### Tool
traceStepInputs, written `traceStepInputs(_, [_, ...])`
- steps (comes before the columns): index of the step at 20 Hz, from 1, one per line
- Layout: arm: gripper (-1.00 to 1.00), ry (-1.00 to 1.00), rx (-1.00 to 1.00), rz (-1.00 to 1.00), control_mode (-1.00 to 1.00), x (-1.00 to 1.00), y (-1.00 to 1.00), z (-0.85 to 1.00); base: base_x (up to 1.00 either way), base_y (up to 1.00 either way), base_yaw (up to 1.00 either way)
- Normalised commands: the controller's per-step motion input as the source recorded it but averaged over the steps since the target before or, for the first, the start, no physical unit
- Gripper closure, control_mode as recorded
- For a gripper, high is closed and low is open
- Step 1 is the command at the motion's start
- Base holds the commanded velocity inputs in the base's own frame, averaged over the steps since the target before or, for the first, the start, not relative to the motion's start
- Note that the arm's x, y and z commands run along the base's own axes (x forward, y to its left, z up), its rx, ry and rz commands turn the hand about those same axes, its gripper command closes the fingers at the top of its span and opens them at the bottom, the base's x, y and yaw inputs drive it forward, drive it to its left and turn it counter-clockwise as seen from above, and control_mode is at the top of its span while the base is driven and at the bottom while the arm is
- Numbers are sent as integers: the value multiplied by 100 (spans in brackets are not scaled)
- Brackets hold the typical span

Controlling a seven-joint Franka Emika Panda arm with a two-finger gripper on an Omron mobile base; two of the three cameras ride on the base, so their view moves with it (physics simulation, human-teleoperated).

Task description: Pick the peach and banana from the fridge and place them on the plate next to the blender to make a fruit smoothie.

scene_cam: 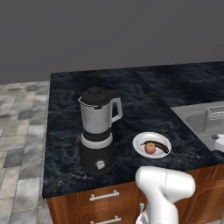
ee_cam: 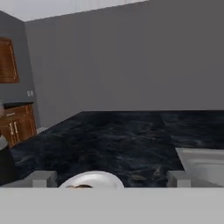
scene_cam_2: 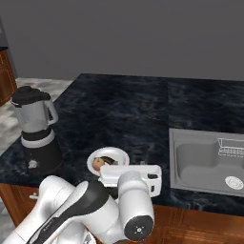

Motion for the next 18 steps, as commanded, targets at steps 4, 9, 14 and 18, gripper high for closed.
traceStepInputs(4, [-100,-45,9,-1,-100,-47,-33,89,0,0,0])
traceStepInputs(9, [-100,-1,0,0,-100,0,0,0,0,0,0])
traceStepInputs(14, [-100,-5,-5,0,-100,-1,1,-7,0,0,0])
traceStepInputs(18, [-100,-22,-29,0,-100,-17,16,-28,0,0,0])
